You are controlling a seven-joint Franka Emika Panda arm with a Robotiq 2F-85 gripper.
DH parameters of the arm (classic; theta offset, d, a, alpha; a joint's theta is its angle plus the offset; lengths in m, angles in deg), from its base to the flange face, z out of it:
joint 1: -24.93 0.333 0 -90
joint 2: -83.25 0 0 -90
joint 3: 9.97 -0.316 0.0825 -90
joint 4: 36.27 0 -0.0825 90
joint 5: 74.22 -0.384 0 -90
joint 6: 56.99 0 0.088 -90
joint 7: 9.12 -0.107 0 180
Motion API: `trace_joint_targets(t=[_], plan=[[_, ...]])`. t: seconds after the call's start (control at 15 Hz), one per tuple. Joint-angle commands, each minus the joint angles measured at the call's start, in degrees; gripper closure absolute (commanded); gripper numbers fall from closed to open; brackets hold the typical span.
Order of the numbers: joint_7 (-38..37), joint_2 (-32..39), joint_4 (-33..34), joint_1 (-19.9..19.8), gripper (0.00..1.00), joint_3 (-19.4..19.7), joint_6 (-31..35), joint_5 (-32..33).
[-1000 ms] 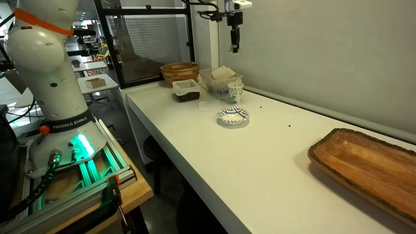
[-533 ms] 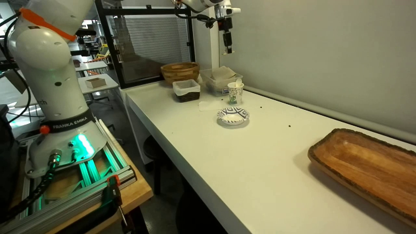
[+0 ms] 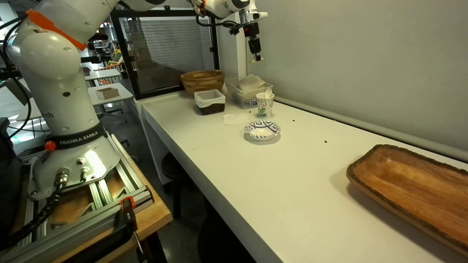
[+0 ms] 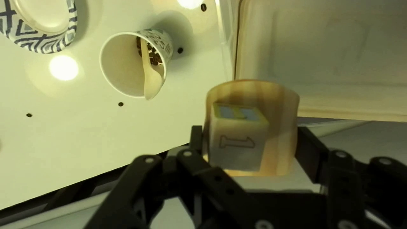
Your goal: Put the plaque and the block in the bowl
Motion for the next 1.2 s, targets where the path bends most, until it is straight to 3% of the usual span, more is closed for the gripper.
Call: trace_joint_targets(t=[0.0, 0.27, 0.73, 1.13], plan=[[0.3, -0.1, -0.5, -0.2, 0.53, -0.2, 2.0, -0.2], [7.4, 4.3, 7.1, 0.8, 0.53, -1.5, 3.9, -0.1], [19.3, 11.7, 17.6, 2.5, 0.53, -5.9, 0.8, -0.4], [28.9, 18.1, 25.5, 6.1, 0.53, -4.7, -3.8, 0.5]])
